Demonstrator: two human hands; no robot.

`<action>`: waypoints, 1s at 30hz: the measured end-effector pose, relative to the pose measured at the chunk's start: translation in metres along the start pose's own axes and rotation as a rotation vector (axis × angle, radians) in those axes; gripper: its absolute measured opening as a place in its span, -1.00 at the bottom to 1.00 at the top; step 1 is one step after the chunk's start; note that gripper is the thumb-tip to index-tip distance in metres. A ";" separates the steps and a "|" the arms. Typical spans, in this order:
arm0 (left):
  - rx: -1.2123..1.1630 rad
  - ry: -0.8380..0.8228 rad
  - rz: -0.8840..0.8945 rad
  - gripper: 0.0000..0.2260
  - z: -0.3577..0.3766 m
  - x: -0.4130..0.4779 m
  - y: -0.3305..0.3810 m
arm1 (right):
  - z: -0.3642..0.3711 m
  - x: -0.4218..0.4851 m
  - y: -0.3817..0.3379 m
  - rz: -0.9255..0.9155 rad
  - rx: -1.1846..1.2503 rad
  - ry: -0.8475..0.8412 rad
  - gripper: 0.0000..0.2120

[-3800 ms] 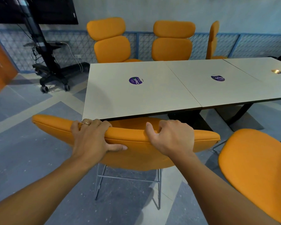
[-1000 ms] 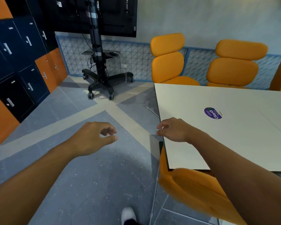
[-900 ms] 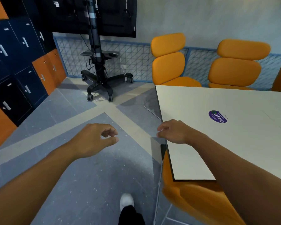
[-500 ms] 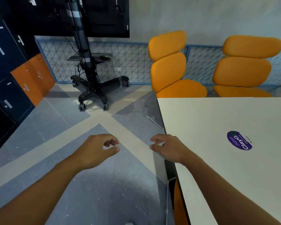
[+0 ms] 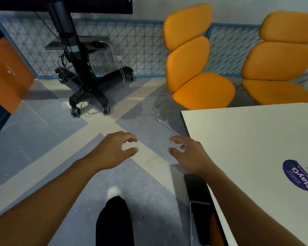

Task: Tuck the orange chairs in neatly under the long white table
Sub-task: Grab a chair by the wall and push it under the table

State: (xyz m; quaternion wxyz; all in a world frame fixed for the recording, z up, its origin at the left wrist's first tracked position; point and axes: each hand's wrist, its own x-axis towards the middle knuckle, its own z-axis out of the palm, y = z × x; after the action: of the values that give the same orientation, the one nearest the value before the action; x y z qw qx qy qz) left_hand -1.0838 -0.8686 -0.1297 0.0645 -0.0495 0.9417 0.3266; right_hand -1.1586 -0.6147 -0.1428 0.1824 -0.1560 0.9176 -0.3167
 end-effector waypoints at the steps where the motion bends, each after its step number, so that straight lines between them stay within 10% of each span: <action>1: 0.007 -0.015 0.011 -0.67 -0.008 0.028 -0.016 | 0.004 0.028 -0.004 0.017 0.001 0.019 -0.59; 30: 0.165 -0.244 0.269 -0.70 -0.171 0.559 -0.104 | -0.057 0.483 -0.039 0.399 0.237 0.211 -0.45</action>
State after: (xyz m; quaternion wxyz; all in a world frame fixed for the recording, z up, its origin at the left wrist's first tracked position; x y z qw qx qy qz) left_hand -1.6365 -1.0847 -0.1454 0.1379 0.1220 0.9486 0.2575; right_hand -1.6040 -0.8080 -0.1899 0.1614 0.0845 0.9008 -0.3942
